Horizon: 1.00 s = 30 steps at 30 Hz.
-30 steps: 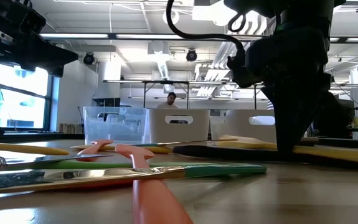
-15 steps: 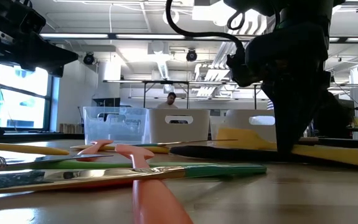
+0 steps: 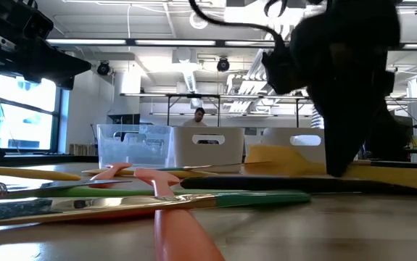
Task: Pick & Place Kitchen Items
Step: Put the bottom right yellow spatula into the right white bin
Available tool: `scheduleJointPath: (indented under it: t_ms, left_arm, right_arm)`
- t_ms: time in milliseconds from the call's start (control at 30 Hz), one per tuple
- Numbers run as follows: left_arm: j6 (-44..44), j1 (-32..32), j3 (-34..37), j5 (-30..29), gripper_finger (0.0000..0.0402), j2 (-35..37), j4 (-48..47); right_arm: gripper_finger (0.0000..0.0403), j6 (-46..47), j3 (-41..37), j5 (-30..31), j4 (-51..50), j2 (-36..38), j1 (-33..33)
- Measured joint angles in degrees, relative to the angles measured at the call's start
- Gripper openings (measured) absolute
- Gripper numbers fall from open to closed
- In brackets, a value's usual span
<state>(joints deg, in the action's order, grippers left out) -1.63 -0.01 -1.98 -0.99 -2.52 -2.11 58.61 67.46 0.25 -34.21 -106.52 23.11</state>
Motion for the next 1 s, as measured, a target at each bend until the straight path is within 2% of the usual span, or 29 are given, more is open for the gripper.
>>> scheduleJointPath:
  t_ms: [300,633,867,1000]
  left_arm:
    - [0.00,0.00,0.00,0.20,0.0001,0.00,-0.28]
    - [0.00,0.00,-0.02,0.36,0.0001,0.01,-0.44]
    - [0.00,0.00,-0.02,0.39,0.0001,0.00,-0.46]
    - [0.00,0.00,-0.02,0.39,0.0001,0.01,-0.46]
  right_arm:
    - [0.0004,0.07,0.52,0.91,-0.96,0.02,-0.07]
    - [0.0004,1.70,0.52,1.78,-10.21,1.21,-0.03]
    - [0.0004,2.47,2.40,8.72,-11.52,7.49,-0.68]
    - [0.0004,0.37,5.51,14.63,-12.74,9.90,-1.55]
